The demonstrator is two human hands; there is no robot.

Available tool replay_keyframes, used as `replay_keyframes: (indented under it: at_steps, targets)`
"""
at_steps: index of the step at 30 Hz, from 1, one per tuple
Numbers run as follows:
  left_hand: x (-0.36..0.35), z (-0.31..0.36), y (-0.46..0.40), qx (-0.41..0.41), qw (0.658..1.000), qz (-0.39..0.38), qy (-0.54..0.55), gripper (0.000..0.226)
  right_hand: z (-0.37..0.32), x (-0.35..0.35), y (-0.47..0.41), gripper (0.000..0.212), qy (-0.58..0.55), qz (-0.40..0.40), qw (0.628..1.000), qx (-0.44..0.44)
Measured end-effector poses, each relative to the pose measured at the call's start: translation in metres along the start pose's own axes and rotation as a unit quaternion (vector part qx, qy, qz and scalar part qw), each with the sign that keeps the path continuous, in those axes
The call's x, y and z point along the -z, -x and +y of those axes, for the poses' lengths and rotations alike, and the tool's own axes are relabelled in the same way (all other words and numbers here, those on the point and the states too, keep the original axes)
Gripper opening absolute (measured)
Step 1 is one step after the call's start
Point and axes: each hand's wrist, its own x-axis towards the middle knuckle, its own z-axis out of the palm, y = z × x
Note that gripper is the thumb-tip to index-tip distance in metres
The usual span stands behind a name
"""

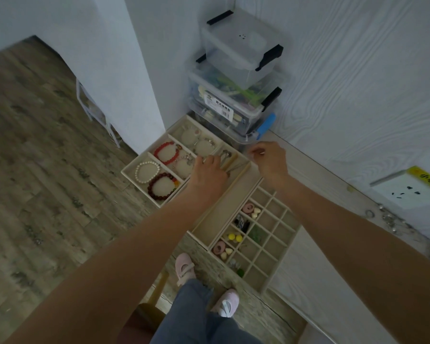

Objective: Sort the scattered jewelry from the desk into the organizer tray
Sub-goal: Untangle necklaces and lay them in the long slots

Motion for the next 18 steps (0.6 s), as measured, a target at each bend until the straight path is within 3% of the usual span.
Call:
replay_keyframes:
  at_steps: [7, 18]
  targets:
    - [0.001, 0.005, -0.003, 0.006, 1.000, -0.007, -0.008, 0.036, -0.010, -0.002, -0.001, 0.016, -0.205, 0.013, 0.970, -0.128]
    - [0.003, 0.009, -0.010, -0.016, 0.999, 0.038, 0.022, 0.035, -0.011, -0.014, -0.003, 0.012, -0.193, 0.041, 0.970, -0.140]
